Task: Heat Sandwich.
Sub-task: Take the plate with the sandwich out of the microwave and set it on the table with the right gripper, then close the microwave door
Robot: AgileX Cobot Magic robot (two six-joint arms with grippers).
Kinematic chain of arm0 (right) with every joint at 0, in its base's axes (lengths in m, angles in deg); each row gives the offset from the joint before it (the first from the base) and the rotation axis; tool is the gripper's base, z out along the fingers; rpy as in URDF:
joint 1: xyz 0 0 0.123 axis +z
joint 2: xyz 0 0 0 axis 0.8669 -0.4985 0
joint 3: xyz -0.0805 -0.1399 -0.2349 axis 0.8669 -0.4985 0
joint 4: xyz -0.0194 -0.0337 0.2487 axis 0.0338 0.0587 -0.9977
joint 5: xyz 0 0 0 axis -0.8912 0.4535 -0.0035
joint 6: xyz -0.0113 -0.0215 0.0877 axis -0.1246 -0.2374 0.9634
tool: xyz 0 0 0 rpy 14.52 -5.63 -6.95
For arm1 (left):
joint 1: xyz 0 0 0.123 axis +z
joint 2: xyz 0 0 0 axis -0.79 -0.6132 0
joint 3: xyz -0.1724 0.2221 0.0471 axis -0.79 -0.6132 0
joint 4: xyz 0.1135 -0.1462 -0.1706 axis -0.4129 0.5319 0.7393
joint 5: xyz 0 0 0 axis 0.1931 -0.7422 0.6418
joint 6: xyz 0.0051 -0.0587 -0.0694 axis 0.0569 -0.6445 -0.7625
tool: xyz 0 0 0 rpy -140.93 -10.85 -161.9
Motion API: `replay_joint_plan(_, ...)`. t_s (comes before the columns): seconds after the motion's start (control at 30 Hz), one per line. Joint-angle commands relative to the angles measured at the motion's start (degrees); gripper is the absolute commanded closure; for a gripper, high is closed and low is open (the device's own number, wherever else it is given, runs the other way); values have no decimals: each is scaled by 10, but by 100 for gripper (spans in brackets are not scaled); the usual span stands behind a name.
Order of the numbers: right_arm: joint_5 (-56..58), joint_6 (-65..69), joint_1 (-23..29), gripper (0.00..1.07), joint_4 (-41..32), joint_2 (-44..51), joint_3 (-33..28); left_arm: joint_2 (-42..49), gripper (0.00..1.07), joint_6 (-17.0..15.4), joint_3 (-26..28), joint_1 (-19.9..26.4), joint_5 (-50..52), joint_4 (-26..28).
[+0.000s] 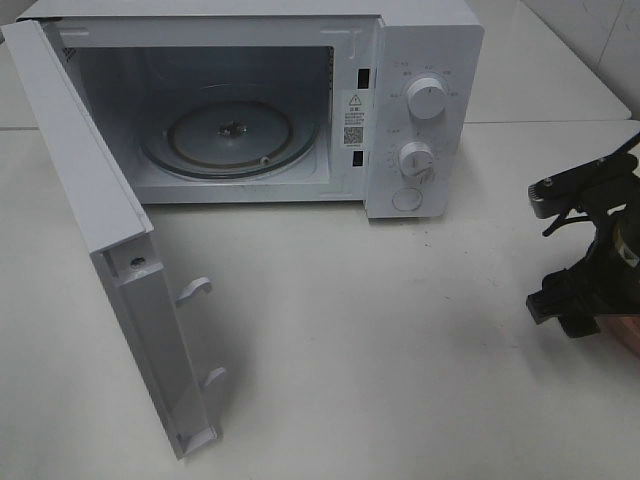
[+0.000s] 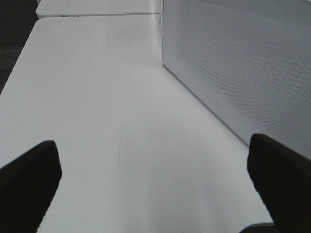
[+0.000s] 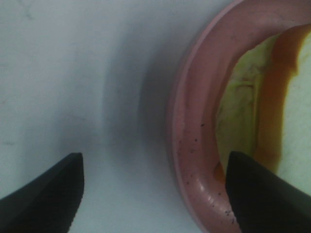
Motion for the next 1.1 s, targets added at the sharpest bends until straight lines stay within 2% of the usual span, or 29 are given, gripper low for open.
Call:
replay_joint_plan(0.03,13,-83,-2,29,-72,30,1,15,5,-5,-2,-3,9,3)
replay_joint_plan(0.1,26,-139,-2,29,-120,57,1,15,5,-5,-2,-3,9,3)
replay_joint_plan(0.13,46,-190,-2,30,-169,83,1,15,5,-5,-2,-3,9,3)
replay_joint_plan(0.3,94,-268,-2,31,-245,159,1,15,5,-5,-2,-3,9,3)
replay_joint_plan(0.6,172,-305,-2,31,-281,298,1,15,5,-5,-2,-3,9,3)
replay_joint_plan(1.0,257,-309,-2,31,-281,450,1,15,5,-5,-2,-3,9,3)
replay_joint_plan(1.1,280,-309,-2,31,-281,512,1,15,5,-5,-2,-3,9,3)
